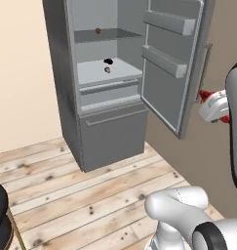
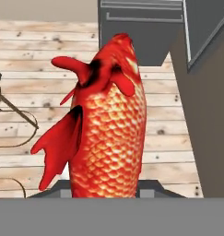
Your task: Transport the fish and mushroom to the fridge. Place the fish on the rack containing meat and place the mushroom on the rack containing the vegetable, ensuring meats and vegetables are on different racks.
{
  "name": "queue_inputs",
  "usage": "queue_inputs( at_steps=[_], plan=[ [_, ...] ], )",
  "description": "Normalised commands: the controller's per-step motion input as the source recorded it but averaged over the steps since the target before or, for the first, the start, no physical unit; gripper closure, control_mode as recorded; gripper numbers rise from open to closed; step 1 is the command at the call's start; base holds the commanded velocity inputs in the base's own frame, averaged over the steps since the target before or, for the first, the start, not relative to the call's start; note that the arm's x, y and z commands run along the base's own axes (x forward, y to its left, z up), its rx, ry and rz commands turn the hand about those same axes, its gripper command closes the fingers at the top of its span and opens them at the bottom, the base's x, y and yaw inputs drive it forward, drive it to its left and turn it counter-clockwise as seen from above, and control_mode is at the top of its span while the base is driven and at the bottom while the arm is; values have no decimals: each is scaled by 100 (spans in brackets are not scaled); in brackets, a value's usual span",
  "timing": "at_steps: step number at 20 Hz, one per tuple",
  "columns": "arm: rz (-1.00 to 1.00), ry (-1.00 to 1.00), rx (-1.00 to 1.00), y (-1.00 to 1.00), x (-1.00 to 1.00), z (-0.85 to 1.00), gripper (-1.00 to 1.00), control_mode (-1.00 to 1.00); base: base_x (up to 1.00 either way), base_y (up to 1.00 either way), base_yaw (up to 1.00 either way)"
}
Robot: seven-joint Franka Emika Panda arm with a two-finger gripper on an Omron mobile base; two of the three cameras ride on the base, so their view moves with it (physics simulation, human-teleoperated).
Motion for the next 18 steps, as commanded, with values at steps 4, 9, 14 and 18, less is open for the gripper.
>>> queue_inputs(
  at_steps=[4,9,14,18],
  plan=[
    [0,0,0,0,0,0,100,100,100,0,-10],
    [0,0,0,0,0,0,100,100,100,0,-10],
    [0,0,0,0,0,0,100,100,100,0,-10],
    [0,0,0,0,0,0,100,100,100,0,-7]
  ],
)
